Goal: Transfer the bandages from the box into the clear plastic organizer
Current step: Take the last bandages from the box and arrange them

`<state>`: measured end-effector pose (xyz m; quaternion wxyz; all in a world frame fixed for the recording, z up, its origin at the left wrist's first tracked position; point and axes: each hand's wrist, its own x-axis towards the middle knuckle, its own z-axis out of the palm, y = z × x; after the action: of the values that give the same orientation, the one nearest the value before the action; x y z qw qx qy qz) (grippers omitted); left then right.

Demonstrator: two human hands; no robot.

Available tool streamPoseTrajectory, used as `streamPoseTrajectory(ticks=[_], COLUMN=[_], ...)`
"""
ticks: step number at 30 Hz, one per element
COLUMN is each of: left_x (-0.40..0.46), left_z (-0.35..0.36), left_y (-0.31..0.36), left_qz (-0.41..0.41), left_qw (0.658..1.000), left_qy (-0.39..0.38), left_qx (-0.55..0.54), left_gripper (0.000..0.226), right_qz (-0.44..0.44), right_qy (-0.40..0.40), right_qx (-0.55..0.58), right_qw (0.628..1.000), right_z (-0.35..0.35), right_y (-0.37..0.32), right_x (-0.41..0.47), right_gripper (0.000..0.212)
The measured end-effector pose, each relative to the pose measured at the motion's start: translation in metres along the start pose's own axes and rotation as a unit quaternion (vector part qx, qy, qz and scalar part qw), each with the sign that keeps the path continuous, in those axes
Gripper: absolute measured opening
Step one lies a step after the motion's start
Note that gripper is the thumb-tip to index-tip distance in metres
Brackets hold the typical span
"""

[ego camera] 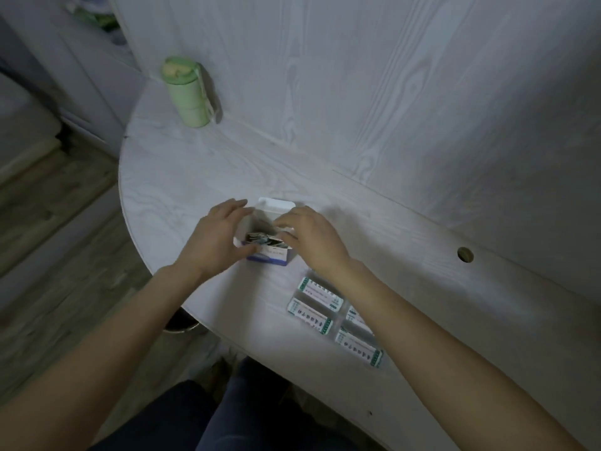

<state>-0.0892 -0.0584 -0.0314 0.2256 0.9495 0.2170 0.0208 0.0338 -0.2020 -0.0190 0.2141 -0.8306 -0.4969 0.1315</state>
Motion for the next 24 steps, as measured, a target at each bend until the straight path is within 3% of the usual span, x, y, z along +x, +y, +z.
streamPoseTrajectory(ticks=[3, 7, 24], left_x=[0.005, 0.01, 0.011], left_z=[-0.007, -0.011, -0.009], left_y=[-0.012, -0.02, -0.027], left_qz=[0.025, 0.039, 0.047], left_qw=[0.998, 0.996, 0.994], left_qy=[-0.047, -0.074, -0.094], left_qx=[0.03, 0.042, 0.003], left_gripper=[0.088, 0.083, 0.071], right_qz=[-0.018, -0.02, 0.023], right_qy=[-0.069, -0.116, -0.137], right_qx=[-0.077, -0.148, -0.193], right_qw=[0.994, 0.982, 0.971], right_z=[0.007, 0.017, 0.025], right_y=[-0.011, -0.02, -0.034], right_x=[0.024, 0.044, 0.053], right_gripper=[0.022, 0.02, 0.016])
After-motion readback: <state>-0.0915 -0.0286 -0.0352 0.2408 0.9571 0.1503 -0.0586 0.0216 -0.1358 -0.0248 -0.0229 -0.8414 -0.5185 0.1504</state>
